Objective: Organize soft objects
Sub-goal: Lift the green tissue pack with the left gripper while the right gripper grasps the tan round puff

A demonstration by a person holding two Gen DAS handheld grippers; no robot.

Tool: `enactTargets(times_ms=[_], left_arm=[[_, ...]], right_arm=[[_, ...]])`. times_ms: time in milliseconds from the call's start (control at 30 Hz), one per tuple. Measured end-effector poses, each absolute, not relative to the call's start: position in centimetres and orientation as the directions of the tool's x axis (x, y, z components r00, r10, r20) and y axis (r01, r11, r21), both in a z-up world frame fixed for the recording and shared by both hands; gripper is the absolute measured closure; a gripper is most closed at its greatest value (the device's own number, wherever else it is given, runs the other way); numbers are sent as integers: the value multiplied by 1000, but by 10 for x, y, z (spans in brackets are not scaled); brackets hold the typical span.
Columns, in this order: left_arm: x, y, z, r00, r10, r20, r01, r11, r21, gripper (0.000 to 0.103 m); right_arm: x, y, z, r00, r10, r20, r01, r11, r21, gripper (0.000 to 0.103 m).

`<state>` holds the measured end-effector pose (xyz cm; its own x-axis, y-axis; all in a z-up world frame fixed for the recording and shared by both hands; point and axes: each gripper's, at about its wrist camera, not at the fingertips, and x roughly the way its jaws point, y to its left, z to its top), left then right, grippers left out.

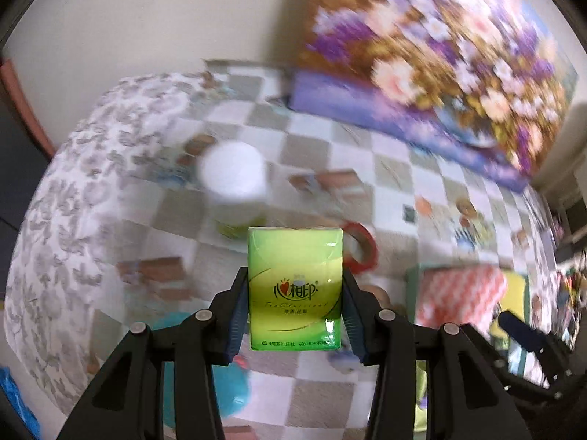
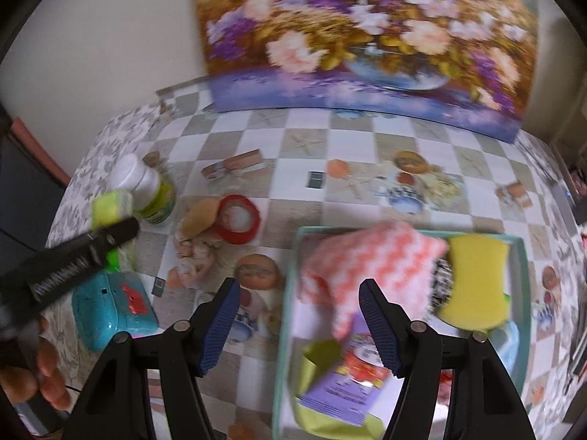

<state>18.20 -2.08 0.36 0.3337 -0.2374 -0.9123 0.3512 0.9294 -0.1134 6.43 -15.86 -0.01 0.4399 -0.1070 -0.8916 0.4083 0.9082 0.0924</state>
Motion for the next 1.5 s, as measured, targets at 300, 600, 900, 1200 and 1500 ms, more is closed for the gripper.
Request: enactTargets(times_ms=[300, 600, 900, 1200, 1500], left_arm=[[217, 36, 11, 425, -149, -893, 188, 979, -74, 55], [246, 67, -9, 413, -128, -902, 68, 992, -109, 55], [253, 66, -14, 404, -164, -900, 69, 987, -148, 55], [257, 69, -21, 395, -177, -902, 65, 984, -165, 55], [256, 68, -17, 403, -180, -897, 74, 984, -164, 55]], right_arm=[[117, -125, -26, 450, -26, -892, 323, 937, 136, 32], [160, -122, -54, 444, 68, -894, 322, 918, 230, 33], [182, -118, -68, 432, 99, -896, 320, 912, 255, 44], [189, -122, -70, 444, 89, -891, 342, 903, 261, 63], [178, -127, -52, 496, 95, -863, 331, 898, 289, 83]])
